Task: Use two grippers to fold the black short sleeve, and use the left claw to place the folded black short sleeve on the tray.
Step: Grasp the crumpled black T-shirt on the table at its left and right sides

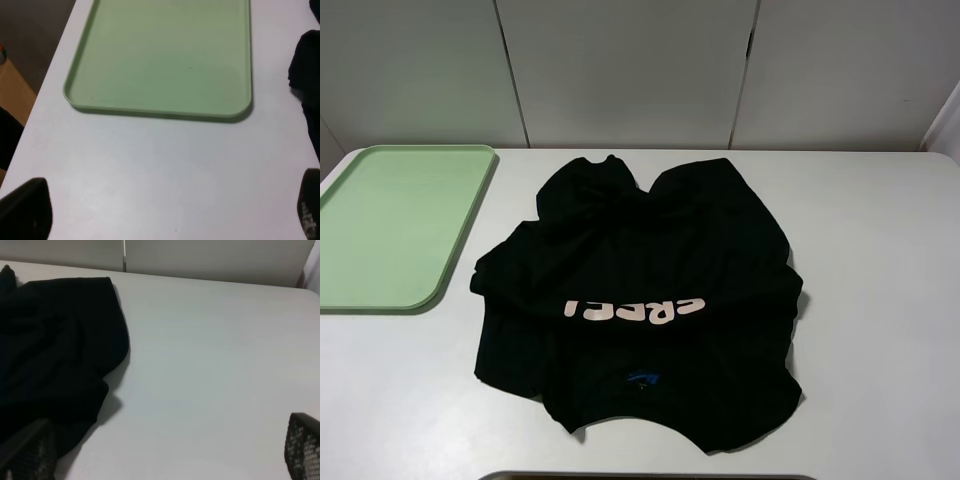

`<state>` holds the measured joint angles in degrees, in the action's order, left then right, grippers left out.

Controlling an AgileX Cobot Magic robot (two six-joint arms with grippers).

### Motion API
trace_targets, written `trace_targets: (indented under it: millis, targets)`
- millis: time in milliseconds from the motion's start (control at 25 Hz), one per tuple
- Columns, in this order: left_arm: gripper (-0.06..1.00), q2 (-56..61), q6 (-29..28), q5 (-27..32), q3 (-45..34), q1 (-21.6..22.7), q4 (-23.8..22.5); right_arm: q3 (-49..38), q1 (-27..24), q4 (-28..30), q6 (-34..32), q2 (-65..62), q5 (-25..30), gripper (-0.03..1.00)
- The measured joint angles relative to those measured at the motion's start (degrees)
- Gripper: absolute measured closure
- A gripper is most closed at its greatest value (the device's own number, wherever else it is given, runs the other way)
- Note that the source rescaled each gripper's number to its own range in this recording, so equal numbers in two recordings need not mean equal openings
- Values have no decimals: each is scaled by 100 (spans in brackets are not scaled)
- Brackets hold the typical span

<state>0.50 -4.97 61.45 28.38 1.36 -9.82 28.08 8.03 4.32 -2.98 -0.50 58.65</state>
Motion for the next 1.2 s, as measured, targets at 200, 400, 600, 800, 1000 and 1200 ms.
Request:
trace_targets:
  millis: [200,400,600,800,1000,1200]
  targets:
    - [-4,0,0,0,0,0,0,0,0,0,0,0,0,-3]
    - [-4,0,0,0,0,0,0,0,13,0,0,0,0,-3]
    - [-4,0,0,0,0,0,0,0,13,0,4,0,0,-3]
    - [-4,0,0,0,0,0,0,0,13,-17,22,0,0,-3]
    - [-4,0,0,0,0,0,0,0,131,-79,22,0,0,-3]
    - [-4,0,5,-24,0,0,0,0,212,-108,27,0,0,-3]
